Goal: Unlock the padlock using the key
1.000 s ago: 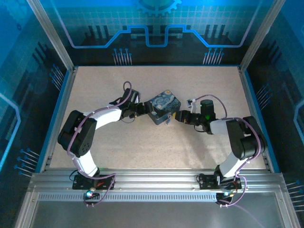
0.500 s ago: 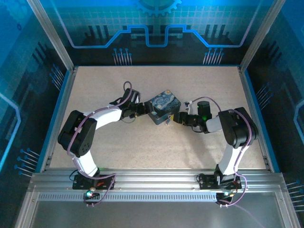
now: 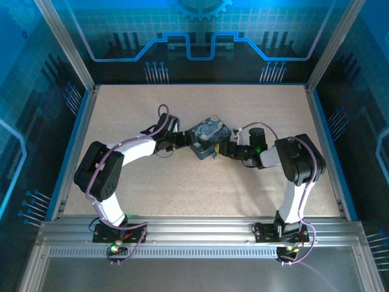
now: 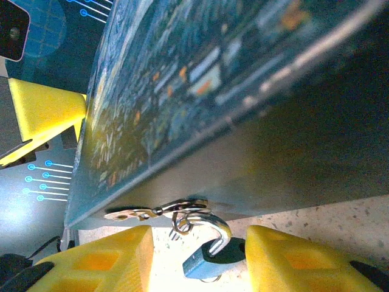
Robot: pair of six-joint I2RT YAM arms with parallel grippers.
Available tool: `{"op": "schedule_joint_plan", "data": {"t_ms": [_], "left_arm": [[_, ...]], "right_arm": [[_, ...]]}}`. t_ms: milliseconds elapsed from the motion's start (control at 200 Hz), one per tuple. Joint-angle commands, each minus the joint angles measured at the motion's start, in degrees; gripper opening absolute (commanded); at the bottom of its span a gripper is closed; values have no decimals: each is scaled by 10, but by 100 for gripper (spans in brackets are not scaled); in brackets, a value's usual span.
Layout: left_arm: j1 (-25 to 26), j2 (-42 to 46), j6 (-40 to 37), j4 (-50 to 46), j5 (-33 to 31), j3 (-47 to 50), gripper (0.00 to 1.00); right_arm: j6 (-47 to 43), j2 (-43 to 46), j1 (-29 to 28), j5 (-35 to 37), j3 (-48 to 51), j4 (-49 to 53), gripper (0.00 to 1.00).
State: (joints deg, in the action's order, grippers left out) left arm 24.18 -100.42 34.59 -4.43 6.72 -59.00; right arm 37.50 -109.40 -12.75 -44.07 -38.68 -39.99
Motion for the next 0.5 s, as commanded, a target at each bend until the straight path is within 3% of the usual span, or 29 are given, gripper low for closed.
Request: {"op": "schedule_joint_plan", "data": {"t_ms": [0, 495], "left_arm": [[10, 3, 1, -61, -3, 15, 87], [11, 13, 2, -66, -5, 13, 87]], "right_arm": [[6, -15, -6, -21, -11, -25, 44], [8, -10, 0, -41, 4, -40, 33]]}}
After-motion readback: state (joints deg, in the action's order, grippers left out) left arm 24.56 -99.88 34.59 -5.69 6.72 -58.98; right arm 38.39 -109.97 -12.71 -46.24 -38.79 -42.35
